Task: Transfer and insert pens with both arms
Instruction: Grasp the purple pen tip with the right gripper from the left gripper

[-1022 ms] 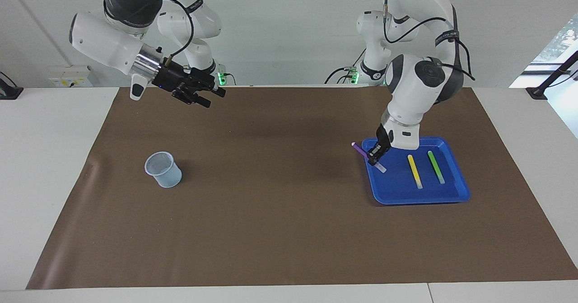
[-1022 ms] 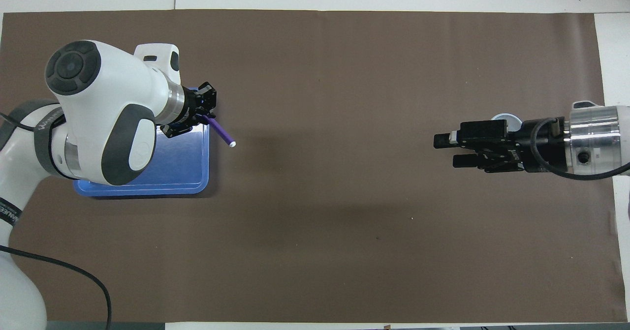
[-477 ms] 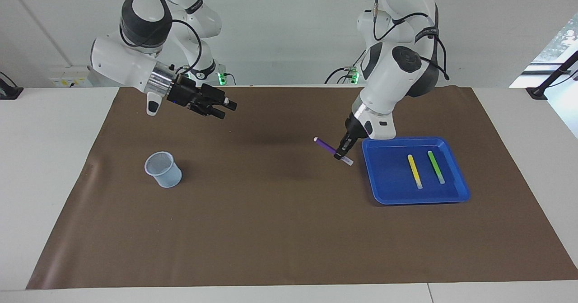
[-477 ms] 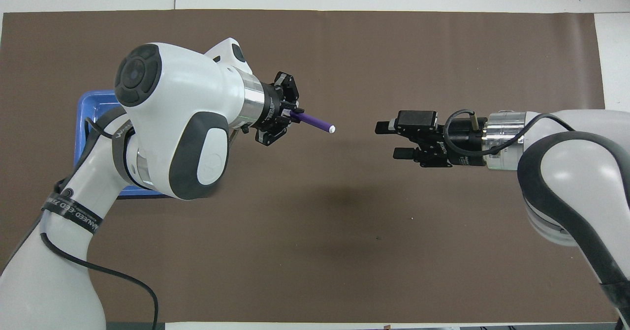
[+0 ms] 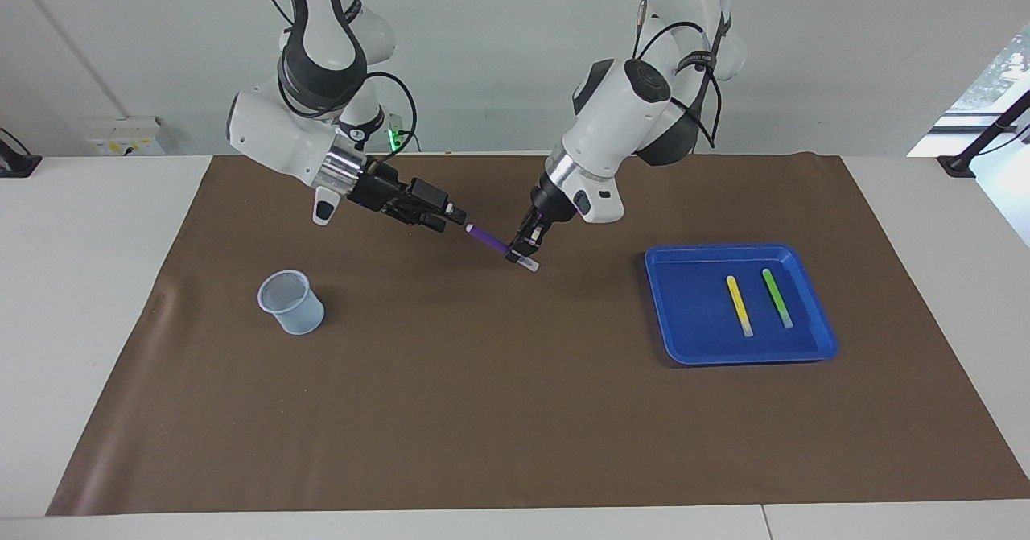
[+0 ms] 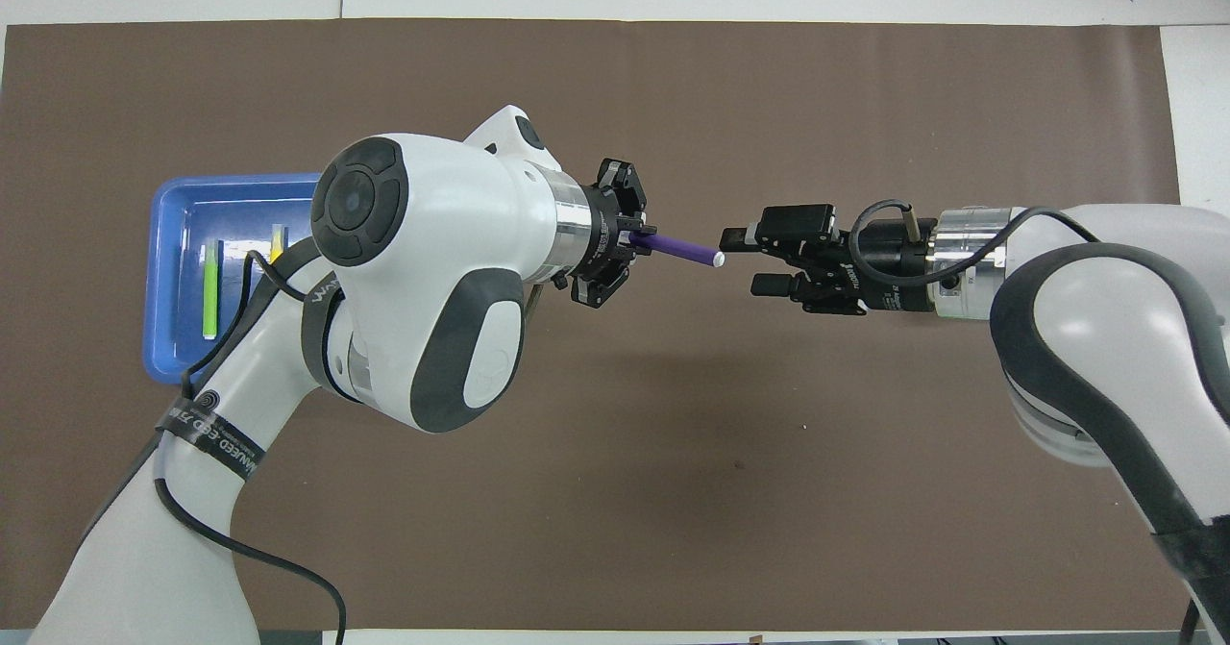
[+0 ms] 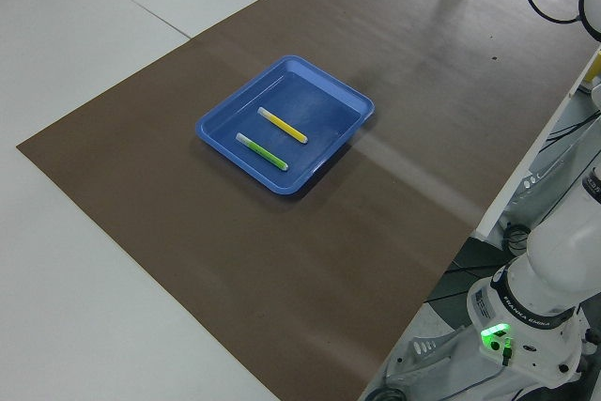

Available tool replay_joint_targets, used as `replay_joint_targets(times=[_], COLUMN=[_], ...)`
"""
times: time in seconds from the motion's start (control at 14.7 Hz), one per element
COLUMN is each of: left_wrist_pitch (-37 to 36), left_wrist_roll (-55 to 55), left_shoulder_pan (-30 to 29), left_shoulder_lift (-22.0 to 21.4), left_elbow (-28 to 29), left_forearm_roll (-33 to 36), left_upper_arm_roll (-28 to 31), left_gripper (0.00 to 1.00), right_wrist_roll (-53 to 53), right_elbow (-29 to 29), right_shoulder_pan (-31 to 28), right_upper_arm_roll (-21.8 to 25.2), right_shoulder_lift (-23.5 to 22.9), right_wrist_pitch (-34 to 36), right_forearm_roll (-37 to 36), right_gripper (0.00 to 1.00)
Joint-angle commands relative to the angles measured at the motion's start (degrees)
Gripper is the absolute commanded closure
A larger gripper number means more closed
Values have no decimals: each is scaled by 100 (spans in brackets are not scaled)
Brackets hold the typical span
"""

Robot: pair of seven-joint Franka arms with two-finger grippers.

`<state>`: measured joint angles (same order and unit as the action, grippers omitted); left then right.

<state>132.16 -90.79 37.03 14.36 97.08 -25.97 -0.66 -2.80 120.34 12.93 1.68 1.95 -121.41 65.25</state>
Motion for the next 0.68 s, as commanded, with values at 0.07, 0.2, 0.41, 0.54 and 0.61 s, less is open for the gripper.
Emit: replay_joint_targets(times=[0.07,0.2,0.41,0.54,0.61], left_wrist_pitch=[293,310,415,451,451], left_wrist_roll=[-324,-395,-422,-413,-413], left_shoulder_pan=[217,234,261,278,296], left_shoulder_lift=[94,94,94,94,94], left_elbow=[-31,-48,-48,-31,-22], left_forearm_roll=[-102,-93,-93,-93,-93], left_upper_arm_roll=[93,84,84,84,93], left_gripper=[100,100,100,100,100], right_wrist_roll=[-81,-54,-54,-63,-63], right_elbow=[-257,-257,-266,-266,-266], right_shoulder_pan=[-10,16,25,25,34], right_upper_arm_roll=[-10,-10,-10,-19,-19], right_shoulder_lift=[-160,-169,-169,-169,-169], right_wrist_pitch=[65,65,56,65,56], right_forearm_roll=[-196,-424,-451,-451,-451], right_gripper=[20,24,37,37,38])
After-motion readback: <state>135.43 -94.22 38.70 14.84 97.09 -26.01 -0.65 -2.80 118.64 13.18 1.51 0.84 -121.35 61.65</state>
